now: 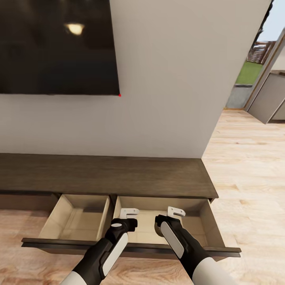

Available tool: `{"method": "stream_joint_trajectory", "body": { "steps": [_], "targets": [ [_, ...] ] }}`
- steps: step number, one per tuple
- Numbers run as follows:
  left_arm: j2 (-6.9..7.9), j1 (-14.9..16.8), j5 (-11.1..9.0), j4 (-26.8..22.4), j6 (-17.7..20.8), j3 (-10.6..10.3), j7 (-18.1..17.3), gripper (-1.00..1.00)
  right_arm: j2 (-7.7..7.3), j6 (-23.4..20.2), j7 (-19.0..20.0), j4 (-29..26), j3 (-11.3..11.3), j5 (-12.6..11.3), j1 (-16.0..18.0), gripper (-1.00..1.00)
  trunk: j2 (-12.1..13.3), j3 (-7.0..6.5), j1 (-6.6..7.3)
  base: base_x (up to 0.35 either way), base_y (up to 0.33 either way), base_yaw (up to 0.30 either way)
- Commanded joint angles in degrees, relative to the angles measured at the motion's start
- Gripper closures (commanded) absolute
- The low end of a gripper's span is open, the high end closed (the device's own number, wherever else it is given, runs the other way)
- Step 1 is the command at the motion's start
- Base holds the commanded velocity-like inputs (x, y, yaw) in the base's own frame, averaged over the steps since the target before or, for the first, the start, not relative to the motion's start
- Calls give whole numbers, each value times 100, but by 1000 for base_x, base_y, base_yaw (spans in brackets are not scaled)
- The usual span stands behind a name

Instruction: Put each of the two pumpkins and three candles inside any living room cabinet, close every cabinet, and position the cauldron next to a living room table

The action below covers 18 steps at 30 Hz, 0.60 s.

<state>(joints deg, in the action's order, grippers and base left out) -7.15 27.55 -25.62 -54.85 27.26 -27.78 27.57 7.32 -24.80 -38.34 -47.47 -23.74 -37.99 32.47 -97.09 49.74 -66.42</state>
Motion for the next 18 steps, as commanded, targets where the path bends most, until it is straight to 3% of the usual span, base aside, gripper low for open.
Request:
{"method": "stream_joint_trajectory", "body": {
  "steps": [1,10,18],
  "targets": [
    [3,5,-54,-8,8,-17,56,100,-3,-16,-42,-8,-17,-33,5,100,-44,23,-22,0,0,0],
    [11,5,-57,-12,8,-17,56,100,-3,-13,-42,-8,-17,-33,5,100,-405,185,-220,0,0,0],
    [16,5,-54,-50,8,-35,56,100,-3,90,-42,-8,-17,-42,5,100,-405,185,-220,1,0,0]
  ]
}}
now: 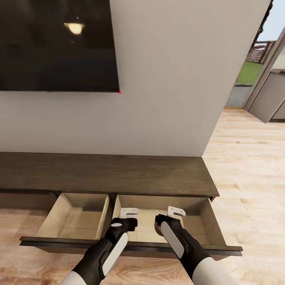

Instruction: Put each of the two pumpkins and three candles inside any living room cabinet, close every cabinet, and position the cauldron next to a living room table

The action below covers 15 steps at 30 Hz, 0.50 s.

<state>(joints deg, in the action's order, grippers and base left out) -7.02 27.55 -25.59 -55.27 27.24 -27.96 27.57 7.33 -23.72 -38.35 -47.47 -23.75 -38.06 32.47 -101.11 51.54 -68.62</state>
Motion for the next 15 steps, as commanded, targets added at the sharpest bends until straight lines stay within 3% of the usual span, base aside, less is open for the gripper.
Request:
{"method": "stream_joint_trajectory", "body": {
  "steps": [1,15],
  "targets": [
    [6,5,-54,-5,11,-26,56,100,-3,-15,-41,-8,-16,-35,5,100,-2,5,1,73,0,0],
    [24,5,-50,-22,10,-36,56,100,-3,-1,-37,-8,-16,-43,5,100,-2,5,1,84,0,0]
  ]
}}
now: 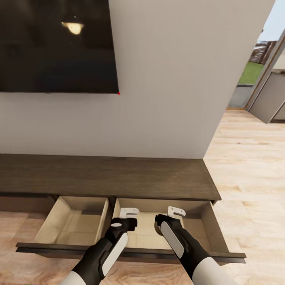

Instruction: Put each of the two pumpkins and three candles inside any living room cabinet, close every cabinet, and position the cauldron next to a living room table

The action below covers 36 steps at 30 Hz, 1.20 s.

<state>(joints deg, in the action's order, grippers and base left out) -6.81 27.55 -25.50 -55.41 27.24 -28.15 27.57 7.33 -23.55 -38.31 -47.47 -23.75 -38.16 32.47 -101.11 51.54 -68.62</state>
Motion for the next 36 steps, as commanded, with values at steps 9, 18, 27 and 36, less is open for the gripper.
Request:
{"method": "stream_joint_trajectory", "body": {
  "steps": [9,18,27,36],
  "targets": [
    [5,5,-52,-42,9,-15,55,100,-3,-11,-36,-5,-16,-42,5,100,-42,23,-22,2,0,0],
    [-4,5,-54,-17,9,-19,55,100,-3,-10,-36,1,-16,-47,5,100,-403,184,-219,0,0,0],
    [-13,5,-66,20,9,-23,55,100,-3,85,-36,1,-15,-49,5,100,-764,346,-417,0,0,0],
    [-13,5,-65,22,9,-23,56,100,-3,200,-45,1,-16,-42,5,100,-1125,507,-615,0,0,0]
  ]
}}
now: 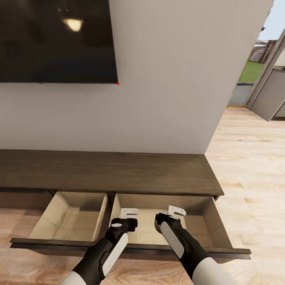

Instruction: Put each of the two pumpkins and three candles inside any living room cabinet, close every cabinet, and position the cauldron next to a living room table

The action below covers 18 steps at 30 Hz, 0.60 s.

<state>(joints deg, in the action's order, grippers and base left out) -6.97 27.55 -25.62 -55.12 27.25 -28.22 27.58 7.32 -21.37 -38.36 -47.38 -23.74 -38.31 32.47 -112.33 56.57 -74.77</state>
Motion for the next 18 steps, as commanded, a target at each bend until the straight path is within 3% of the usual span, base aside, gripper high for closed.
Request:
{"method": "stream_joint_trajectory", "body": {
  "steps": [1,18],
  "targets": [
    [1,5,-55,-8,8,-17,55,100,-3,-18,-40,-8,-16,-28,5,100,-44,23,-22,0,0,0],
    [-6,5,-57,-29,8,-17,55,100,-3,0,-37,-8,-8,-32,5,100,-726,328,-395,0,0,0]
  ]
}}
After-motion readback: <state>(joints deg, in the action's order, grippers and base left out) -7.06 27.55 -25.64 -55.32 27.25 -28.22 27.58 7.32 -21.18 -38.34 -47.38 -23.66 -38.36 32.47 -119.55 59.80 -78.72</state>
